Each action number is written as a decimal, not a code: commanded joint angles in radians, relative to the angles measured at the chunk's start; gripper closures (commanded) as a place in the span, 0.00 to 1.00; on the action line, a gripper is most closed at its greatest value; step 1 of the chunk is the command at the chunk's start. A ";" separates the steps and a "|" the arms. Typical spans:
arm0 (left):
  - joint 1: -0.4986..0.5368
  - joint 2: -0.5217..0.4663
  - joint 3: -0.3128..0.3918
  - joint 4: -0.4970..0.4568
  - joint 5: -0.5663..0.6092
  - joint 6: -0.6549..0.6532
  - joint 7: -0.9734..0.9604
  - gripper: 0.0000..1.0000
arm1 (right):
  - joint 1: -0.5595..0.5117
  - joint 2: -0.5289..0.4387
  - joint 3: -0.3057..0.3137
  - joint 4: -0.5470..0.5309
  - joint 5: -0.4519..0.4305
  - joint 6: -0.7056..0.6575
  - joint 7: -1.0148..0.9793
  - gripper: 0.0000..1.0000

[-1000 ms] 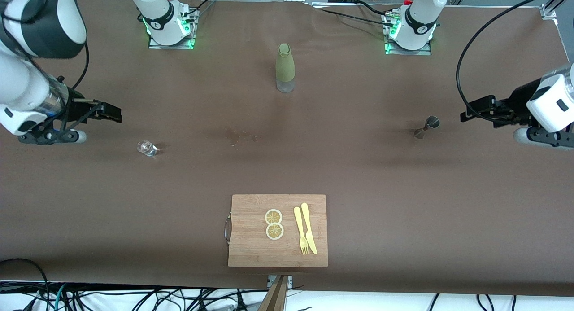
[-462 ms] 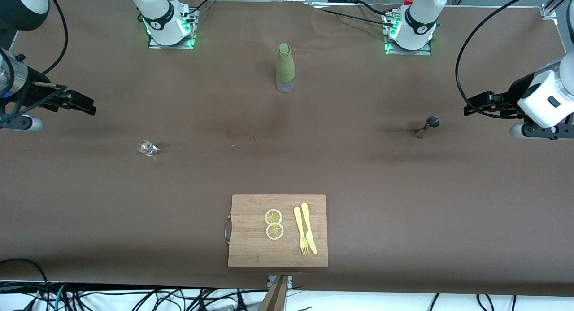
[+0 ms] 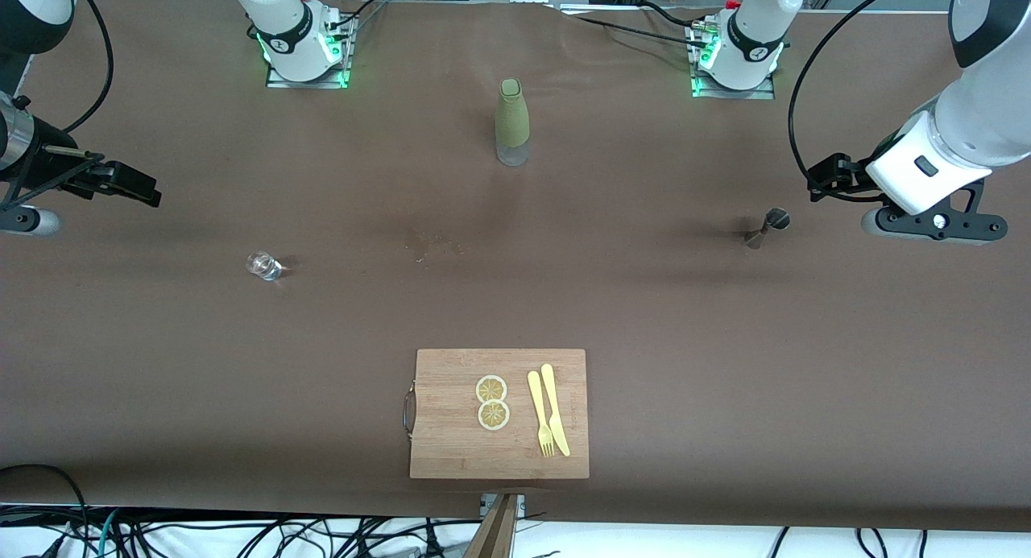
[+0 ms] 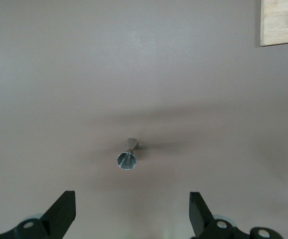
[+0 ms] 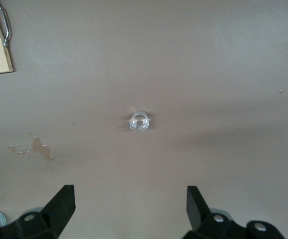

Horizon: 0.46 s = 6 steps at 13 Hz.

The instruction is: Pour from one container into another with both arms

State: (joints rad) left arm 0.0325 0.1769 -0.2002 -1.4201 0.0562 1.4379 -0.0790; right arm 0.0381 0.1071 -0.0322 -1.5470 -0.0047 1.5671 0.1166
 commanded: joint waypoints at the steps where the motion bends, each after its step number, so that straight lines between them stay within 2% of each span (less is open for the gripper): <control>1: 0.015 0.001 0.004 0.010 -0.041 -0.004 -0.024 0.00 | -0.012 -0.021 0.006 -0.008 0.002 -0.004 0.008 0.01; 6: 0.033 0.003 0.013 0.007 -0.091 -0.002 -0.022 0.00 | -0.020 -0.044 0.006 -0.036 0.023 0.004 0.008 0.01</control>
State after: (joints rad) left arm 0.0599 0.1788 -0.1903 -1.4201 -0.0108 1.4379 -0.0921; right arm 0.0296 0.1040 -0.0322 -1.5475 0.0010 1.5671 0.1166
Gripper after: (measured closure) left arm 0.000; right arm 0.004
